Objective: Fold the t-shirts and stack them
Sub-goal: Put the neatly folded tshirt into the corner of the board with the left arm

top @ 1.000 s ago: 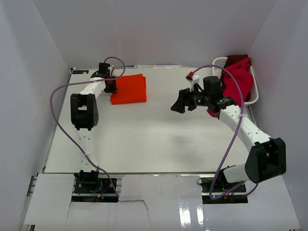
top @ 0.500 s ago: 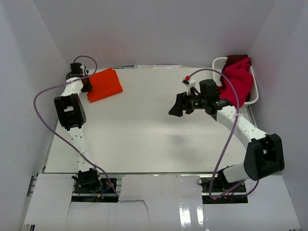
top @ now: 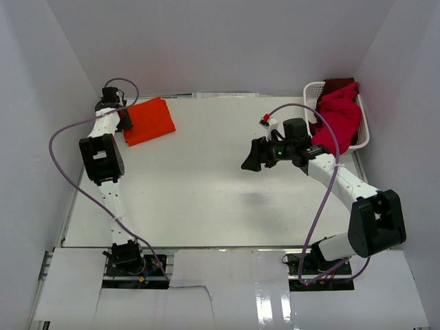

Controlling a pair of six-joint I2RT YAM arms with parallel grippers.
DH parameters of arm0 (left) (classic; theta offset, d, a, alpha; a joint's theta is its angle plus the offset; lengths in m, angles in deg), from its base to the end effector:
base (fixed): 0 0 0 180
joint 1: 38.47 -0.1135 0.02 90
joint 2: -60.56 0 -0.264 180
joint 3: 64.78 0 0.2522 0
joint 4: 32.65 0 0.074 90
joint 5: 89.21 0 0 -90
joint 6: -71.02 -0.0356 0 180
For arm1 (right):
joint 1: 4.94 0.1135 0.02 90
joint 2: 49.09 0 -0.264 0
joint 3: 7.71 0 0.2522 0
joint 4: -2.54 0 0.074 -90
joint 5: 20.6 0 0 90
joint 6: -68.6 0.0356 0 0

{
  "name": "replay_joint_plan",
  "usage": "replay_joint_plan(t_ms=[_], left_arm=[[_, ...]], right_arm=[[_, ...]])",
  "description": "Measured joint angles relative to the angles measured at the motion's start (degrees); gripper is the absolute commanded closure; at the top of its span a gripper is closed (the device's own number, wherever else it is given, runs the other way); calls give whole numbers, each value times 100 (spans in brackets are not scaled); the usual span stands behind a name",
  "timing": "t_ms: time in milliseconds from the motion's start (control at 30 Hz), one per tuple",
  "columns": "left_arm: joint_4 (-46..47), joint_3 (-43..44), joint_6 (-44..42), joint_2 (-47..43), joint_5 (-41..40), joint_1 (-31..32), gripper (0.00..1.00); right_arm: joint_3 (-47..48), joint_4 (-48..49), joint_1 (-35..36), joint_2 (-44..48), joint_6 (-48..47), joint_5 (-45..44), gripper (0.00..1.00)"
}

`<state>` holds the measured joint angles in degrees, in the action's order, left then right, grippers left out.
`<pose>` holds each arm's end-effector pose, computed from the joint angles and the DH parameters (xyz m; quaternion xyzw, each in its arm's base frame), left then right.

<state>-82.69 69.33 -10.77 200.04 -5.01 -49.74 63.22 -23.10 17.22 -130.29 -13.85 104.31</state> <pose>0.5229 0.1079 0.1713 -0.1761 0.9373 0.0562 0.2955 0.2807 0.1363 0.2689 -0.2433 0.8254 0.3694 0.3508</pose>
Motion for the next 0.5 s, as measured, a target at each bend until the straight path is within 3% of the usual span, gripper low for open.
replay_joint_plan(t_ms=[500], left_arm=[[-363,79,278,-264,-350,317,56]], right_arm=[[-175,52,11,0,70,26,18]])
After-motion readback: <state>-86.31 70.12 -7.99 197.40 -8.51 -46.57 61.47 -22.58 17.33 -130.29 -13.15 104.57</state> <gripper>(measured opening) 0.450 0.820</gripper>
